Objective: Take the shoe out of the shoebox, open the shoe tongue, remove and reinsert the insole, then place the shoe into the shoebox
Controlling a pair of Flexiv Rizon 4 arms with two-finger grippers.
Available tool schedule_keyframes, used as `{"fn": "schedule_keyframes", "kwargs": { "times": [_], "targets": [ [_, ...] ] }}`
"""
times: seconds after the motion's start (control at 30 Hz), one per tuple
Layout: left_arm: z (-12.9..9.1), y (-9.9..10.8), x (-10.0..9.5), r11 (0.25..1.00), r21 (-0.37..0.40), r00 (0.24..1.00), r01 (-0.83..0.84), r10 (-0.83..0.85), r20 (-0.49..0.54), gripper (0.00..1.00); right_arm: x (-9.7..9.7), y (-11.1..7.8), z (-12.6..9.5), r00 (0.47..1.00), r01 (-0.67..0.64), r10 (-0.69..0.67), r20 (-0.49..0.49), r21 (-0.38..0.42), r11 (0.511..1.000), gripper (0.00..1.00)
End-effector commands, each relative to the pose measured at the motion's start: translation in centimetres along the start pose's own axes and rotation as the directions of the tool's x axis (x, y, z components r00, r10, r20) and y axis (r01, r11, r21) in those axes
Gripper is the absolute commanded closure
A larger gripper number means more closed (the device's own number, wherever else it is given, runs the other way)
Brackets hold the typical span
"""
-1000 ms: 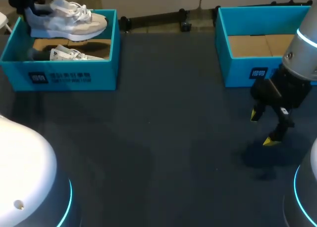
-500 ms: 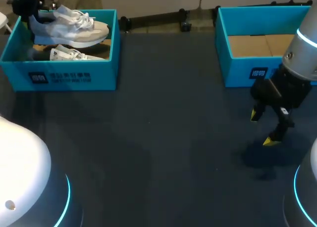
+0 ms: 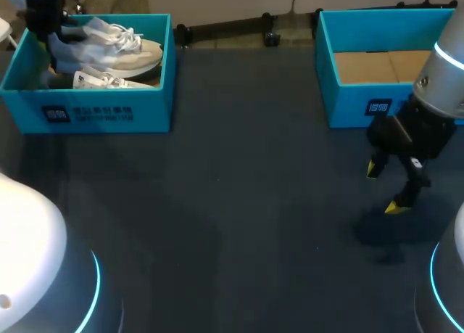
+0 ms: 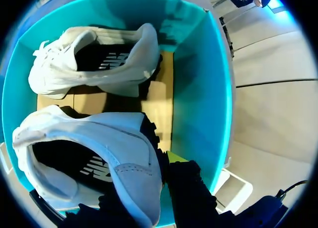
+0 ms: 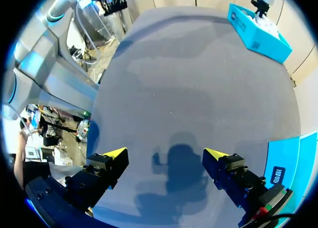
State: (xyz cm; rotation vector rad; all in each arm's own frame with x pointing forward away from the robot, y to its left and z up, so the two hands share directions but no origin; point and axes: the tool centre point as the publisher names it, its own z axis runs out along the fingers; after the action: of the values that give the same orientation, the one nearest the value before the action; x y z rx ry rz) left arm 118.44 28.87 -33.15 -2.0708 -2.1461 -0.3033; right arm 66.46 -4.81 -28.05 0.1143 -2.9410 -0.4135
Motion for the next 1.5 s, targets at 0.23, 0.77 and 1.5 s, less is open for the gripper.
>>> {"fn": "schedule_keyframes", "kwargs": {
  "times": [0.23,0.77,1.5],
  "targets": [
    [1.5,1.6,-0.7,1.000,0.016,1.000,-0.004,0.004,-0.016,1.00,0.0,0.0,0.0,1.000,0.000,0.000,0.000,0.002,1.000,0.00],
    [2.6,2.3,-1.5,0.998,0.057,1.000,-0.018,0.018,-0.005,0.70,0.0,0.0,0.0,1.000,0.000,0.000,0.000,0.002,1.000,0.00],
    [-1.1,0.3,-2.1,0.999,0.019,0.997,-0.044,0.042,0.067,0.00,0.0,0.0,0.0,1.000,0.000,0.000,0.000,0.002,1.000,0.00]
  ]
}}
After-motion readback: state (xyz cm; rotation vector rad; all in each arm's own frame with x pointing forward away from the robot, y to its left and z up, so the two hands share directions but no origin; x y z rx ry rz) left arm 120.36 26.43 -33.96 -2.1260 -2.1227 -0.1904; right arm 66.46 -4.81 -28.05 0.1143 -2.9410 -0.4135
